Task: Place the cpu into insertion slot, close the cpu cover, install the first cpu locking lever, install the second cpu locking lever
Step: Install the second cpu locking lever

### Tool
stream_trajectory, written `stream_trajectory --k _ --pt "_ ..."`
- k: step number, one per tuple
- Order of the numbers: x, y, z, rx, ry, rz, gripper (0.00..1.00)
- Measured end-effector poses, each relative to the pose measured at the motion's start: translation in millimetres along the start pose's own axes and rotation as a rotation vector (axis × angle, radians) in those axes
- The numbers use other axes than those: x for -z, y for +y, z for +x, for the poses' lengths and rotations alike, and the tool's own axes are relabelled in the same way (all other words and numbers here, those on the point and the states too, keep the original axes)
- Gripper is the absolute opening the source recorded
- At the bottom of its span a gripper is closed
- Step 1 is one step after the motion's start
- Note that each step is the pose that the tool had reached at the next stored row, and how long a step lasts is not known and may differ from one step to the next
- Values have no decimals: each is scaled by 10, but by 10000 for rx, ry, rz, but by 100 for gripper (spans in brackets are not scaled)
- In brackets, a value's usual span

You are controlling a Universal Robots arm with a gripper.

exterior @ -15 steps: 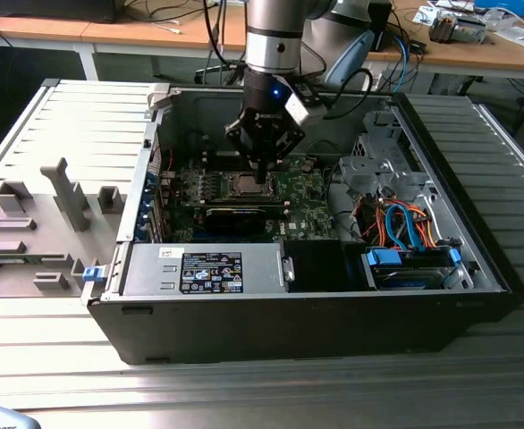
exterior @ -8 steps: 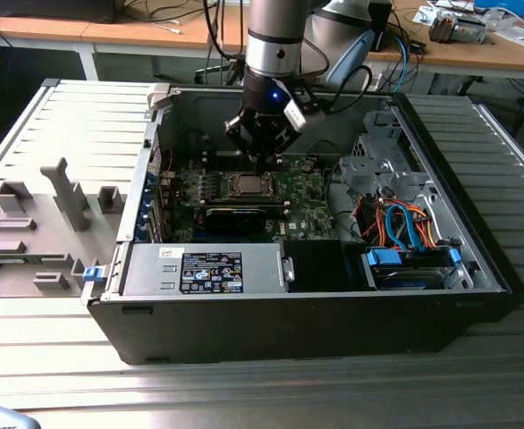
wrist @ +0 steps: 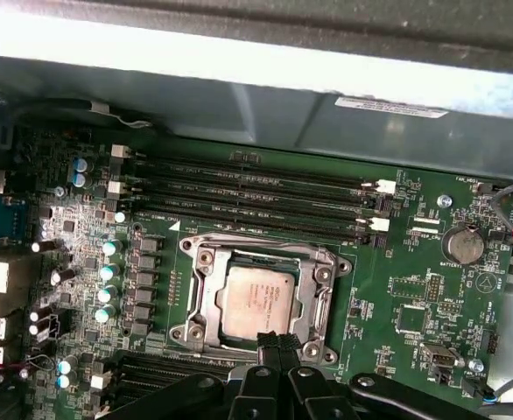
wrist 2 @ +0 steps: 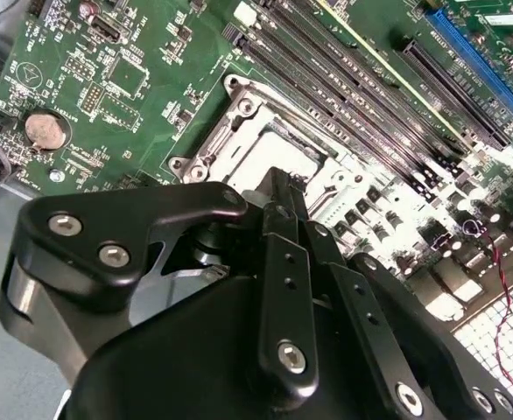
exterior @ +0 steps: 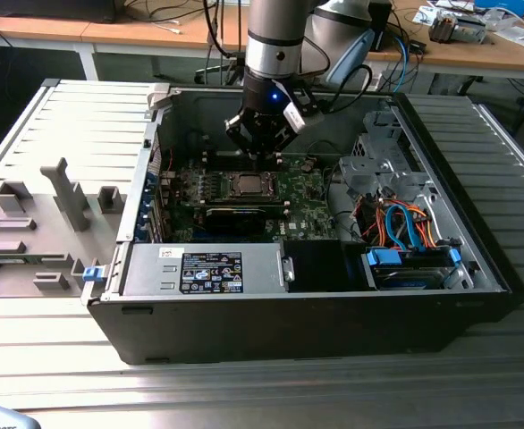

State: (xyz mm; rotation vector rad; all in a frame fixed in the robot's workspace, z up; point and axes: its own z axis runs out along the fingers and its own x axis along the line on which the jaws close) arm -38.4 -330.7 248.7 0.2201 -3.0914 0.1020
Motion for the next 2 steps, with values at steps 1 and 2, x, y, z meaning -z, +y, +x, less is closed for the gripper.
stream_trajectory --k 1,2 --pt "0 0 0 -1 0 -1 11" --pt "0 0 0 -1 -1 -2 11"
